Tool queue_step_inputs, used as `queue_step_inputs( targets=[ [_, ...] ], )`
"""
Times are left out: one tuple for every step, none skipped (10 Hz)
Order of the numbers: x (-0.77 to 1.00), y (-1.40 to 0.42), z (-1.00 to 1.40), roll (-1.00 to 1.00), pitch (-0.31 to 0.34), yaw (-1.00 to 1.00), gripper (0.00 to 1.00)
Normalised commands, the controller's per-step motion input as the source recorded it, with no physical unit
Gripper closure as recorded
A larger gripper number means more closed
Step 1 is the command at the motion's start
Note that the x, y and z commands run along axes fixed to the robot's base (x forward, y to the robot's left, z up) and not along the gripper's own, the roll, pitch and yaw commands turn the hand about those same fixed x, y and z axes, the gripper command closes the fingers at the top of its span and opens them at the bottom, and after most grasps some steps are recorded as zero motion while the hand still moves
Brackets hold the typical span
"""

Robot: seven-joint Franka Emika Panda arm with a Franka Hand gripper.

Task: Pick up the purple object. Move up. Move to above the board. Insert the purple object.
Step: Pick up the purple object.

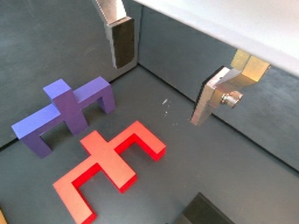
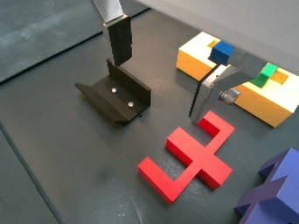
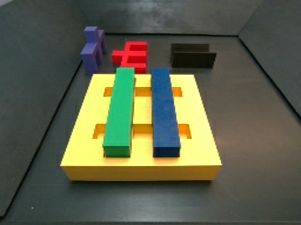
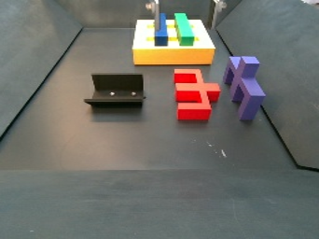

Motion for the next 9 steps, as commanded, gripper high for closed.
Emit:
queue_step_inputs(
  targets=[
    [0.00,0.00,0.00,0.00,0.000,-0.01,0.00],
    [0.00,0.00,0.00,-0.07,-0.044,-0.24,0.00],
    [-0.03,0.06,0.00,-0.13,-0.093,-0.59,0.00],
    [-0.08,0.01,0.00,-0.19,-0.131,-0.72,0.00],
    [-0.15,0.00,0.00,-0.19,-0.141,-0.76,0.00],
    [-0.23,0.00,0.00,-0.17,-0.144,-0.81,0.00],
    [-0.20,0.00,-0.01,-0.19,-0.161,-0.83,0.00],
    [-0.15,-0.02,-0.05,-0.20,-0.171,-0.85,0.00],
    [-0.15,-0.02,-0.05,-0.20,-0.171,-0.85,0.00]
  ],
)
